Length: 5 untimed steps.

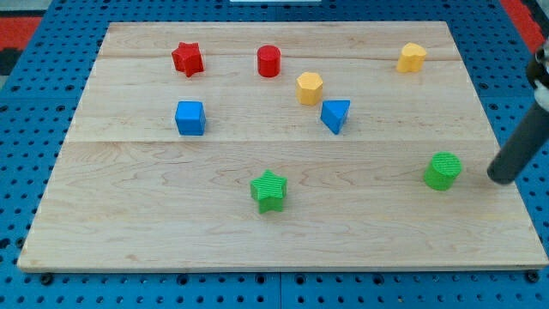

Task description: Move the green circle to the bottom of the blue triangle

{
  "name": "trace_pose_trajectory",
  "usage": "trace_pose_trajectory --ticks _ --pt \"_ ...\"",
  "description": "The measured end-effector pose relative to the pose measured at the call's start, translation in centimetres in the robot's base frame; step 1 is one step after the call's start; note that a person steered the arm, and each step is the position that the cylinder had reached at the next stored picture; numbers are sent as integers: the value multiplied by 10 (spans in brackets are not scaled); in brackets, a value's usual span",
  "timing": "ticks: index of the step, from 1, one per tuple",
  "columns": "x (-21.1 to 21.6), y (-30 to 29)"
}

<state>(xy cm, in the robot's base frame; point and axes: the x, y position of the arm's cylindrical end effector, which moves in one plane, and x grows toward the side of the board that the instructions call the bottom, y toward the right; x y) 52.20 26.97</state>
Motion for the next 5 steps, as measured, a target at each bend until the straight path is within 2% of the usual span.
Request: trace_pose_trajectory --ticks 1,2,4,5 --pt "-8 -50" --pt "-33 -108" --pt "-44 -82" --pt "-49 -109"
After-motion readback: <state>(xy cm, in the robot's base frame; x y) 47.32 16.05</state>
